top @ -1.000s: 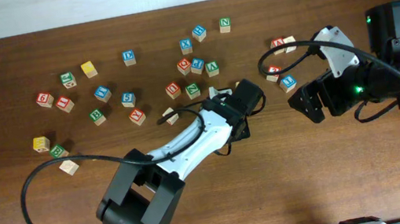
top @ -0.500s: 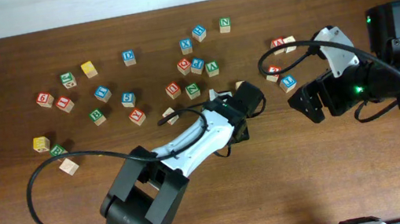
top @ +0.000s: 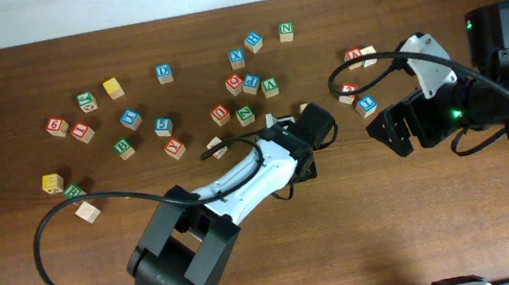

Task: Spell out RSS
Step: 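Carry the second S block and place it right of the first S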

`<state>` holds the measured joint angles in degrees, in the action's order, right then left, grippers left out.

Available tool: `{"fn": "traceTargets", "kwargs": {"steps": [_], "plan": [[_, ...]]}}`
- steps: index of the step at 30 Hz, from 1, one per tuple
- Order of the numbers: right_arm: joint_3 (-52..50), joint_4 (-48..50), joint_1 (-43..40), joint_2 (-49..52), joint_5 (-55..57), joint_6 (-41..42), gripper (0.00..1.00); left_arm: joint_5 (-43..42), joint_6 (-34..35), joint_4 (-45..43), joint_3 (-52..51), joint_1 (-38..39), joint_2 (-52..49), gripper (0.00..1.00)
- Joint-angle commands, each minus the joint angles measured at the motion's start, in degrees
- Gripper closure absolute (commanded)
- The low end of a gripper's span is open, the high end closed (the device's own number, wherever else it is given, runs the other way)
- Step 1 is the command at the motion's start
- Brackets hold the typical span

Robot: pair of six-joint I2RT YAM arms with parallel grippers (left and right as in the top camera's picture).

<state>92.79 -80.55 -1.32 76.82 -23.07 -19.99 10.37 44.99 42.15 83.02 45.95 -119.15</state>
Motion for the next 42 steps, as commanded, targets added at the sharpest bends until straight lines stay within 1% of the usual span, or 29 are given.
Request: {"fn": "traceTargets", "kwargs": {"steps": [1, 5, 8, 14, 19, 24, 32, 34, 38, 40, 41, 42], "plan": [[0.22, 0.17, -0.20, -0.17, -0.68, -0.59, 0.02, -1.92, 0.76, 0.57, -0.33, 0.13, -1.51, 0.73], [0.22, 0.17, -0.20, -0.15, -0.68, -0.59, 0.02, -1.33, 0.33, 1.09, 0.76, 0.11, -1.49, 0.70], [0.22, 0.20, -0.20, -0.15, -0.68, -0.59, 0.02, -1.29, 0.35, 1.22, 1.14, 0.11, -1.49, 0.72], [0.22, 0.20, -0.20, -0.15, -0.68, -0.59, 0.02, 0.24, 0.13, 1.90, 1.66, 0.11, -1.49, 0.71], [0.22, 0.20, -0.20, -0.15, -0.68, -0.59, 0.02, 0.15, -0.04, 5.14, 4.57, 0.13, -1.49, 0.70], [0.22, 0.20, -0.20, -0.15, -0.68, -0.59, 0.02, -2.25, -0.02, 6.86, 5.07, 0.17, -1.49, 0.66], [0.22, 0.20, -0.20, -0.15, -0.68, -0.59, 0.02, -4.07, 0.00, 9.27, 5.18, 0.17, -1.49, 0.65], [0.22, 0.20, -0.20, -0.15, -0.68, -0.59, 0.02, -5.95, -0.02, 9.94, 5.27, 0.17, -1.38, 0.65], [0.22, 0.20, -0.20, -0.15, -0.68, -0.59, 0.02, -6.56, -0.02, 10.64, 5.31, 0.74, 1.11, 0.66], [0.22, 0.20, -0.20, -0.15, -0.68, -0.59, 0.02, -6.49, -0.04, 10.67, 5.31, 1.55, 4.04, 0.67], [0.22, 0.20, -0.20, -0.15, -0.68, -0.59, 0.02, -5.97, -0.04, 11.23, 5.31, 1.79, 5.99, 0.71], [0.22, 0.20, -0.20, -0.15, -0.68, -0.59, 0.02, -4.31, -0.02, 12.83, 5.31, 1.79, 8.52, 0.81]]}}
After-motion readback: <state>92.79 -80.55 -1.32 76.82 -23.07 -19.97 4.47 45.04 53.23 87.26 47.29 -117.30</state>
